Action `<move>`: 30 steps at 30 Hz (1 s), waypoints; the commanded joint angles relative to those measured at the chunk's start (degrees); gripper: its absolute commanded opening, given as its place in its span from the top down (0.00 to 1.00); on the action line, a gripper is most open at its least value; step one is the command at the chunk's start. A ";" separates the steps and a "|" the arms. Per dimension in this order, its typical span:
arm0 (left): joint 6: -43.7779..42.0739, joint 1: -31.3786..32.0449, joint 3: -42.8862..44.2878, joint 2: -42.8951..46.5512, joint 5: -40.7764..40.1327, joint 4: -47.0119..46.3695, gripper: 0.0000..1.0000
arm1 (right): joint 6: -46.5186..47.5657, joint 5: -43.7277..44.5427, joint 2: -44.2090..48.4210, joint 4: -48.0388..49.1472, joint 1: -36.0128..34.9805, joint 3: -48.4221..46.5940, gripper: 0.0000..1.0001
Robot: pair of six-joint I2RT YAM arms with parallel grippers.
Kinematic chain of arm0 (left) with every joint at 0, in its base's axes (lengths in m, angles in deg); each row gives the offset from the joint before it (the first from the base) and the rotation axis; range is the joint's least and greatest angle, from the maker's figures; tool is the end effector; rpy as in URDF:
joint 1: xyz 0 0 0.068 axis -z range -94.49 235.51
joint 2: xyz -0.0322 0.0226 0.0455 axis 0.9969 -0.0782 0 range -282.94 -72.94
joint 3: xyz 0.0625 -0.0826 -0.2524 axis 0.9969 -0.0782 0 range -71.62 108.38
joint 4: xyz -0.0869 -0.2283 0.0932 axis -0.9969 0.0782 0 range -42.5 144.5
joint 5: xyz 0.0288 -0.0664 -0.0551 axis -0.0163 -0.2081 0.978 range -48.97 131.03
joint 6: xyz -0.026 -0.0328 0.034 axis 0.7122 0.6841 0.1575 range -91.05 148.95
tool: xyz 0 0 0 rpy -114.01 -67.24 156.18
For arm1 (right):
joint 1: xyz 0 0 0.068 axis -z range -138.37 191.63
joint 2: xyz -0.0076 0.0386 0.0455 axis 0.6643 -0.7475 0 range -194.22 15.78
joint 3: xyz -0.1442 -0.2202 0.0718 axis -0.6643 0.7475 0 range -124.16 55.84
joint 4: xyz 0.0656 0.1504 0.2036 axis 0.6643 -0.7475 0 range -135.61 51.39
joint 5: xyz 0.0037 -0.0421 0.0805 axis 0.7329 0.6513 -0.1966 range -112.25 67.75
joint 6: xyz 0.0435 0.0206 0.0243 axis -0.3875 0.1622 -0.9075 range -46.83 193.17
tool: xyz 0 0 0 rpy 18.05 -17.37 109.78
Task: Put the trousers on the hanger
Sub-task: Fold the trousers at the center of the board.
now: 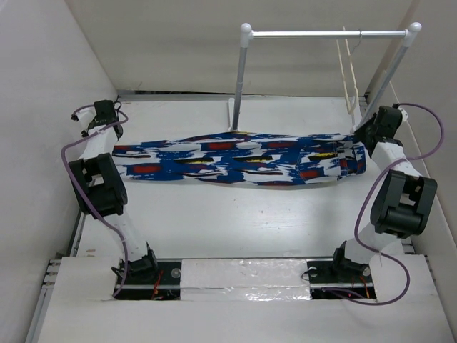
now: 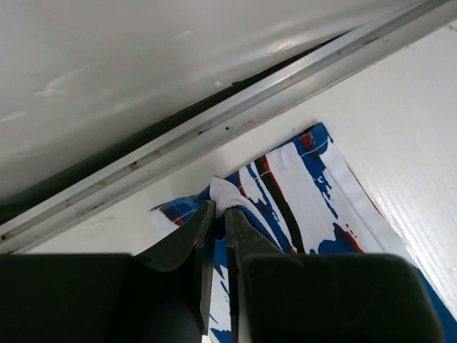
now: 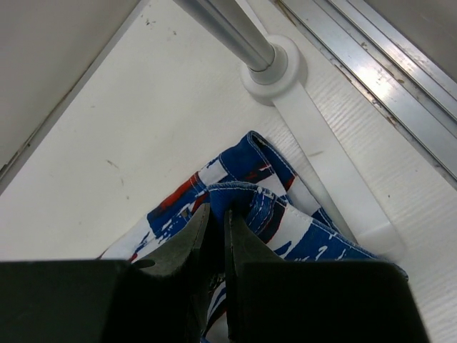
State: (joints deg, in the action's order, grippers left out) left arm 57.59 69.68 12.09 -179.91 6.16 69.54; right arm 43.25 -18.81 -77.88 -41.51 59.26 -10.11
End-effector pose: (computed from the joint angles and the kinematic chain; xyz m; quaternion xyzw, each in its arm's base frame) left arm 0.3971 0.1337 0.2510 -0.4394 0.7737 0.2349 0.3914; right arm 0.3575 -0.1159 0.2604 0.3637 0.7886 0.0270 0.4951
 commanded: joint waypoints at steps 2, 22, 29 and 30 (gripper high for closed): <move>-2.54 -0.42 3.75 -1.38 -1.70 -4.29 0.85 | 0.29 2.54 -2.04 9.57 0.21 -5.50 0.96; 4.66 0.63 -11.86 13.17 13.59 -10.00 0.50 | -1.55 -6.43 2.60 14.58 -1.37 5.36 0.07; 8.88 -1.57 -27.69 27.34 24.67 -12.38 0.41 | -2.17 -6.78 20.79 19.06 -1.37 25.21 0.08; 9.15 -1.57 -28.85 28.13 25.11 -12.46 0.37 | -2.34 -7.04 22.46 19.94 -1.37 27.26 0.14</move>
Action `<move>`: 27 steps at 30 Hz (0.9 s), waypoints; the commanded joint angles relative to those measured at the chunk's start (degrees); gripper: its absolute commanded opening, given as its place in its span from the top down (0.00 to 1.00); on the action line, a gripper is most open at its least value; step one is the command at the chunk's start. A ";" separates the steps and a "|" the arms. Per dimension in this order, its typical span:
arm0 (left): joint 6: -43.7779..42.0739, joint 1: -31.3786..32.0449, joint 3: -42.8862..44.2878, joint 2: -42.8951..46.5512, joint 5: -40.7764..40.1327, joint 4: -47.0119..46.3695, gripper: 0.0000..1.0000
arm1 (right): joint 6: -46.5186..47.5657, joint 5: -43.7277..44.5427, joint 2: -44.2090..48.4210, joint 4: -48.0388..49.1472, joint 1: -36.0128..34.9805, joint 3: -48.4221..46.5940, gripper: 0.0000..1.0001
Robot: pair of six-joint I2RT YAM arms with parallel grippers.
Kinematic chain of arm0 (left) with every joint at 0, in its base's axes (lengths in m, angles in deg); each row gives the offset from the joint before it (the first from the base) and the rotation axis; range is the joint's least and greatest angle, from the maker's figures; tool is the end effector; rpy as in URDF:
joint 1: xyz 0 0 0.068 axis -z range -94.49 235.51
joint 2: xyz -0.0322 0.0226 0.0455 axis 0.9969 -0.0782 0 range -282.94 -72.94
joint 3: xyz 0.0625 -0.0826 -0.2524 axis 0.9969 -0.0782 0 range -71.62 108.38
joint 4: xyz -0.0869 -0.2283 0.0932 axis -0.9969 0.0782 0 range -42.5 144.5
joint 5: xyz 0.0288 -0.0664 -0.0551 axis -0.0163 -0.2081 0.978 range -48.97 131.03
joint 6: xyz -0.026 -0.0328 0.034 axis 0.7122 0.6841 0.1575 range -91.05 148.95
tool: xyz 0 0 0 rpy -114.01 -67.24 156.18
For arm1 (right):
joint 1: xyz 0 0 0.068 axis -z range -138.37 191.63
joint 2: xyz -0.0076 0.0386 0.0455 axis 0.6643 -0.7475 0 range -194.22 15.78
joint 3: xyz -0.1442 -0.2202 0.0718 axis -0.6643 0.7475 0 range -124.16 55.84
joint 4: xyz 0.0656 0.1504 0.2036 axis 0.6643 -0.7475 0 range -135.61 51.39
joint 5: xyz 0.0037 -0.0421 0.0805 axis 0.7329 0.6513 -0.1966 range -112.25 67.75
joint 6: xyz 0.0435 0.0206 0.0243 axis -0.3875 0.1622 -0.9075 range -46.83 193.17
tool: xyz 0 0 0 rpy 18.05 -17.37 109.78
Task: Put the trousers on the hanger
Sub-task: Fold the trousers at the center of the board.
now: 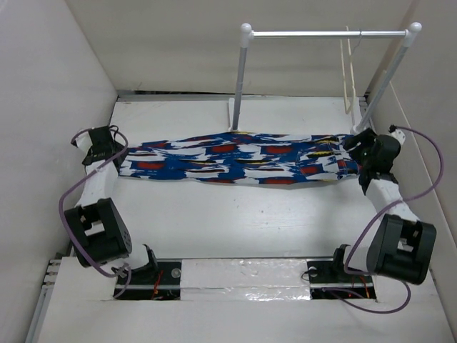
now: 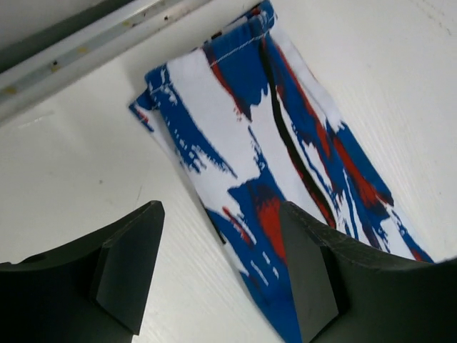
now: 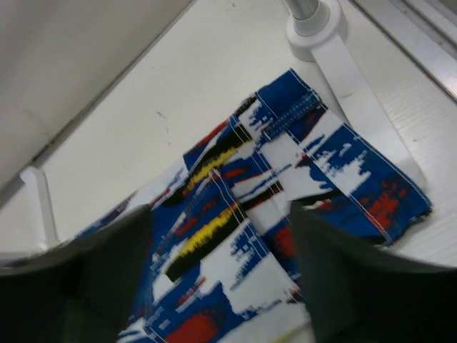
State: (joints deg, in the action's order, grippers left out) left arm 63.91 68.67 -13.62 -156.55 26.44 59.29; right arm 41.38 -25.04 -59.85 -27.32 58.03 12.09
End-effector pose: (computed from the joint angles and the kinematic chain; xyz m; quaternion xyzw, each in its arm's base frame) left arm 0.3072 0.1023 0.2582 -0.4391 0.7753 0.0432 0.4519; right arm 0.2851 -0.0821 0.2523 0.3229 0.7559 0.0960 0.5614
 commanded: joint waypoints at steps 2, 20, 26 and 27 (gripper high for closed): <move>3.36 -1.09 -6.12 6.18 5.45 -2.30 0.36 | -0.03 -1.34 9.07 5.85 -0.14 10.75 0.67; 9.51 -1.09 -7.81 -6.73 9.84 -5.55 0.35 | -0.29 -5.12 0.16 12.16 5.74 19.85 0.27; 10.74 -1.09 -7.73 -10.16 11.69 -8.54 0.42 | -1.34 -5.47 -6.80 12.88 4.69 14.92 0.63; 10.74 -1.09 -7.46 -10.51 11.43 -8.63 0.43 | -1.69 -5.47 -6.72 12.88 4.69 14.83 0.68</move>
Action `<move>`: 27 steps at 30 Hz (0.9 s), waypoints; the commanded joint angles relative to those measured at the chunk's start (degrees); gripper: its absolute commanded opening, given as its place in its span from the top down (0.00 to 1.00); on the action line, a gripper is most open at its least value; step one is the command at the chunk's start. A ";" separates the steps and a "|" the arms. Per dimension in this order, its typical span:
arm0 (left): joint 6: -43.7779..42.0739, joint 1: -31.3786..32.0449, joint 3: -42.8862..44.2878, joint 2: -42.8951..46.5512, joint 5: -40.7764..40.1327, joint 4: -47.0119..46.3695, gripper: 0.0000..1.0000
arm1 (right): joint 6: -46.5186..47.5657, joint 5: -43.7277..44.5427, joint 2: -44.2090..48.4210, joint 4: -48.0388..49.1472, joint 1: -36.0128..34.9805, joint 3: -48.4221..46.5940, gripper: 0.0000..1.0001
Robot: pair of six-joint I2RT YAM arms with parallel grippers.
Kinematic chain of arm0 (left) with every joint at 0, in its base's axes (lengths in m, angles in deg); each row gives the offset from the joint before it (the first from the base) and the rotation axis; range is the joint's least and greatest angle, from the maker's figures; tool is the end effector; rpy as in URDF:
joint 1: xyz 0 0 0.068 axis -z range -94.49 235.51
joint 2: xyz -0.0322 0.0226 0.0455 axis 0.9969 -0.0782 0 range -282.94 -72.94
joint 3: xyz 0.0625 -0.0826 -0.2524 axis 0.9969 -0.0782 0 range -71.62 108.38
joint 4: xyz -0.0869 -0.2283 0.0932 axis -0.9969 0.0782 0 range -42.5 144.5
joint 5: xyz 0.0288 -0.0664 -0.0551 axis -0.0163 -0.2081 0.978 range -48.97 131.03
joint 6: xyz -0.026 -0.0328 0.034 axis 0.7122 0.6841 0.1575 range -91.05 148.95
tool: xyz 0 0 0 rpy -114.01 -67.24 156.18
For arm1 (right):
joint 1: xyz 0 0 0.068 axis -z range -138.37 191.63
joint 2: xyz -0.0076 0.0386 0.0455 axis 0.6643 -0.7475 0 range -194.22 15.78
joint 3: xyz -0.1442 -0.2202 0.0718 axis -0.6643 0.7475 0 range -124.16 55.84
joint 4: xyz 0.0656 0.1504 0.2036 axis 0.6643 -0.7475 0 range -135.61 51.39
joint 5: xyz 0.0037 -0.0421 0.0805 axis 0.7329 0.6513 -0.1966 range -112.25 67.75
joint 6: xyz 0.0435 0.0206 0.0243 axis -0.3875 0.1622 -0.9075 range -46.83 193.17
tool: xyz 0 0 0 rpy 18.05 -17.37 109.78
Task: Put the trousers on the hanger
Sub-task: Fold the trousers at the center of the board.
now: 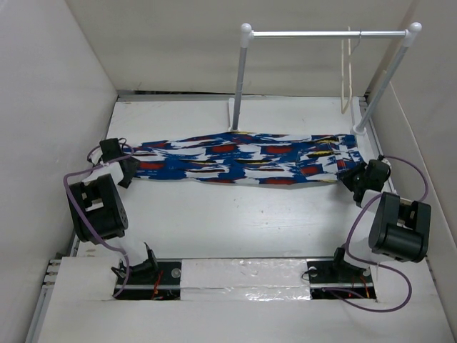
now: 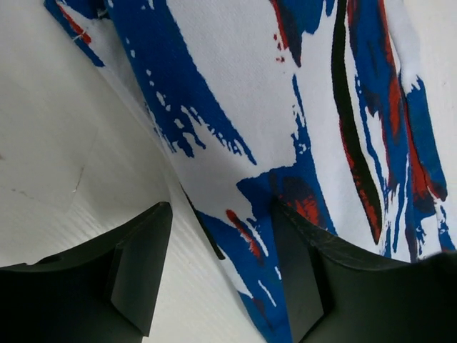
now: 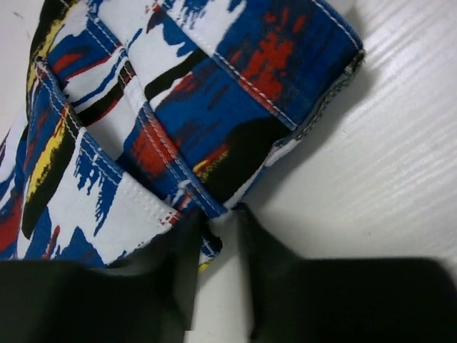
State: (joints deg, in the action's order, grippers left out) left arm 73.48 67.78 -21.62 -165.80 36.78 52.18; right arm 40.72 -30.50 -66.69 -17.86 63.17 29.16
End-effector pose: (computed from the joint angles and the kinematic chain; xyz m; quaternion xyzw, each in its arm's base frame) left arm 0.3112 0.1022 0.1737 -0.4931 0.7904 -0.0502 0.3600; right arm 0.2457 -0.0915 0.1436 0.3721 0.8035 0.1072 0.4521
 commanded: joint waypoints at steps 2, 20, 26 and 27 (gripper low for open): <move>1.52 -0.19 1.06 -2.06 0.39 -1.52 0.48 | -1.21 0.87 0.65 3.68 -0.45 -1.54 0.85; 1.34 3.85 -5.33 7.59 -7.95 2.16 1.00 | 6.69 -2.47 43.68 -18.53 12.47 15.07 1.00; 3.63 4.38 -12.10 21.03 -11.49 4.11 1.00 | 8.63 -0.97 62.27 -32.00 12.47 16.04 0.60; 3.37 4.38 -12.73 22.71 -10.96 3.14 1.00 | 8.72 -1.76 58.96 -29.65 12.47 16.30 0.48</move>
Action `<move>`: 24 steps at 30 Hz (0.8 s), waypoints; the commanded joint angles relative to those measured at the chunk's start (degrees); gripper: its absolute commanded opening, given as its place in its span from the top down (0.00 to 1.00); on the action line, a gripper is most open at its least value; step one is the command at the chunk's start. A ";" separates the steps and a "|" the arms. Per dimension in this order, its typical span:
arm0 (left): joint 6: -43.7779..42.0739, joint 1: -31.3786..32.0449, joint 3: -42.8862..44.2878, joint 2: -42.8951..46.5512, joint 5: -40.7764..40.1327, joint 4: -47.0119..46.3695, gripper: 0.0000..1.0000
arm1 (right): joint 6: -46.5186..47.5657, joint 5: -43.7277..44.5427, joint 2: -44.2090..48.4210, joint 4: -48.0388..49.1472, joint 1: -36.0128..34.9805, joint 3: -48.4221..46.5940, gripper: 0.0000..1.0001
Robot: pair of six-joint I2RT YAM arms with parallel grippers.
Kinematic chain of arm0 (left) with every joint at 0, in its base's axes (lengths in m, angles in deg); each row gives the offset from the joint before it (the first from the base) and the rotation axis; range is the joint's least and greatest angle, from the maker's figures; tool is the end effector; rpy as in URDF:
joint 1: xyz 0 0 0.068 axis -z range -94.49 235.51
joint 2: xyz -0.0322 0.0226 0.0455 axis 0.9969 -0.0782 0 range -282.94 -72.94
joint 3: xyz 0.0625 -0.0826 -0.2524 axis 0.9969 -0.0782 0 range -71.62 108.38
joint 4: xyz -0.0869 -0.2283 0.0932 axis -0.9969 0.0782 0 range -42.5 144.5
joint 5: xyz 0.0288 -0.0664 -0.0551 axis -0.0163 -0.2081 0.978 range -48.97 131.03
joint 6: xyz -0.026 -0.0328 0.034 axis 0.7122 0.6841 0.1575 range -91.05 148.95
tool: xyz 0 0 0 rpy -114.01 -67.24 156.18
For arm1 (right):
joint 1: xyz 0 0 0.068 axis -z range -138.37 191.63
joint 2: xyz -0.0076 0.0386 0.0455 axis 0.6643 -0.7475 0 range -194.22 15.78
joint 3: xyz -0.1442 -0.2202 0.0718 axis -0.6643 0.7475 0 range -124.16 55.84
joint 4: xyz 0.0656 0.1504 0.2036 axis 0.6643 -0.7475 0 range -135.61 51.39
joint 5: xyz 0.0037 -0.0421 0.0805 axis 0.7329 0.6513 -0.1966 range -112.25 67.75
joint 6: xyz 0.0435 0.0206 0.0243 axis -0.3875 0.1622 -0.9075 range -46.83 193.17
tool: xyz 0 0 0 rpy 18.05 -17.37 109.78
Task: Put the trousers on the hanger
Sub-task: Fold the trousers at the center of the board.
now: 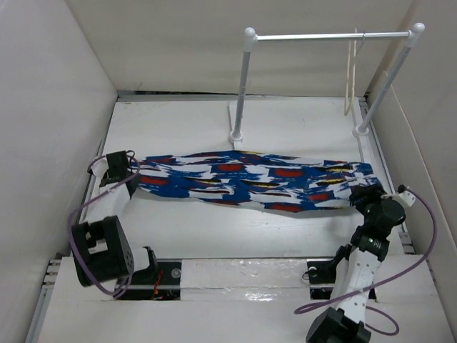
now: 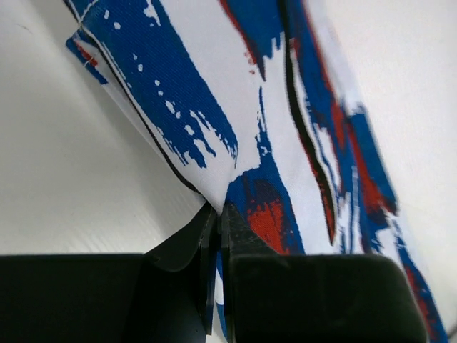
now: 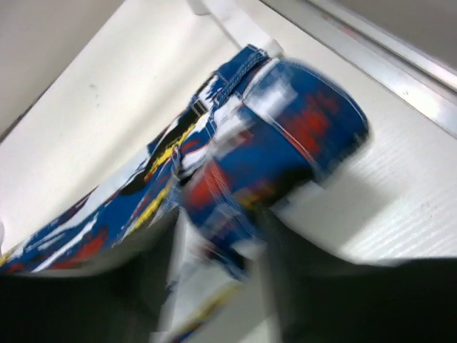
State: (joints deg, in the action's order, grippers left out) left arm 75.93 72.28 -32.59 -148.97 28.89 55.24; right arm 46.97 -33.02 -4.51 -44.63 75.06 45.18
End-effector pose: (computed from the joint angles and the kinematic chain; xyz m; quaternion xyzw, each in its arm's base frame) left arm 0.2566 0.0680 0.1936 -0.4956 0.7736 -0.0177 0.3944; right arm 0.1112 -0.0654 0.1938 0.3453 0.7165 0.0366 0.6051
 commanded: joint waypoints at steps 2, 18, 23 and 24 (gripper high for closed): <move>0.40 -0.12 -2.20 10.54 -2.37 0.07 1.00 | 2.38 0.74 -6.93 -2.59 1.11 -0.67 0.22; -6.56 18.49 4.57 21.10 1.86 -6.15 0.68 | -1.75 -1.89 -33.37 16.02 8.85 -2.79 0.14; -6.11 31.05 1.50 21.28 0.11 -11.69 0.93 | -4.82 -4.79 -41.57 21.66 8.85 -4.81 0.30; -6.11 35.17 1.23 20.75 -0.25 -12.49 0.97 | -5.35 -5.14 -42.02 24.02 8.85 -4.55 0.40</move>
State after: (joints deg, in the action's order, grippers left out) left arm 70.18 101.61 -30.03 -128.62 30.11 48.34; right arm 44.22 -35.84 -45.03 -28.04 83.63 41.69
